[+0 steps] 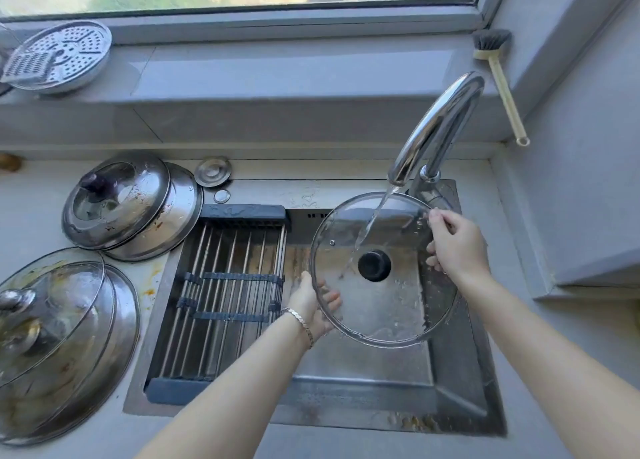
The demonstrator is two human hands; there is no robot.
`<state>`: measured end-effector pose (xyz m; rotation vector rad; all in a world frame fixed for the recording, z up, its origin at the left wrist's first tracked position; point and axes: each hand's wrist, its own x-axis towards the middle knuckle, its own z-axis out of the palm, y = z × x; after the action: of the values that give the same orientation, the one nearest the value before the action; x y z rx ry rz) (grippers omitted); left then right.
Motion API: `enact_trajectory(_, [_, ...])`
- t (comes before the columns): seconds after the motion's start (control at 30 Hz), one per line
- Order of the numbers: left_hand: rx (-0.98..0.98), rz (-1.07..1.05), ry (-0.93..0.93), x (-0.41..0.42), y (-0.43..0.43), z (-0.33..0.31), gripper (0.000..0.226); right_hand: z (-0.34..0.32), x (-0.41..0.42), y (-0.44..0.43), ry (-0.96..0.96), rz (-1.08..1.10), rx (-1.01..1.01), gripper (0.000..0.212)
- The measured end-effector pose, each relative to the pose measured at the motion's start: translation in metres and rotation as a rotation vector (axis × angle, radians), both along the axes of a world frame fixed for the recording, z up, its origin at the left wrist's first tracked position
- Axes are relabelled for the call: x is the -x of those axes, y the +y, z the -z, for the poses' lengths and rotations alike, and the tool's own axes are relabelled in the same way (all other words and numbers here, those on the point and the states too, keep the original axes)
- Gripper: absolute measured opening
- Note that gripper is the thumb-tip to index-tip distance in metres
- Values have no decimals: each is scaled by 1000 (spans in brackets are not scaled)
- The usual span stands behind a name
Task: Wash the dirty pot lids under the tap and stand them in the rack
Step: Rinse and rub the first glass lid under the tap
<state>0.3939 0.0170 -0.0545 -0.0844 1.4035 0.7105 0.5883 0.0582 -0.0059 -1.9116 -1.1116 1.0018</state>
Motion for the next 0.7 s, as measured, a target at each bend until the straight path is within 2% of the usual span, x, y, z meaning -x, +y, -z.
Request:
enact_trajectory(0.1, [17, -53, -71, -1, -5, 3, 56, -12, 8, 6, -61, -162, -125, 17])
enact_trajectory(0.17, [-19, -97, -60, 6, -10, 1, 53, -11, 12, 5, -38, -198, -155, 16])
enact_trajectory(0.27, [-111, -133, 62, 28, -15, -8, 44, 4, 17, -1, 110, -154, -134, 20])
enact_trajectory(0.33, [-171, -64, 182, 45, -14, -19, 42, 23, 23, -7, 206, -96, -79, 24])
enact_trajectory(0.47, [-283, 162, 370, 69, -12, -44, 37, 68, 45, -23, 387, 58, 233, 29])
enact_trajectory(0.53, [-345, 257, 395, 74, -13, -51, 30, 83, 57, -33, 486, 106, 438, 30])
enact_trajectory(0.63, [-341, 283, 334, 76, -11, -60, 26, 88, 64, -42, 555, 62, 698, 27])
enact_trajectory(0.7, [-350, 310, 338, 71, -9, -66, 25, 79, 61, -42, 450, -71, 805, 33])
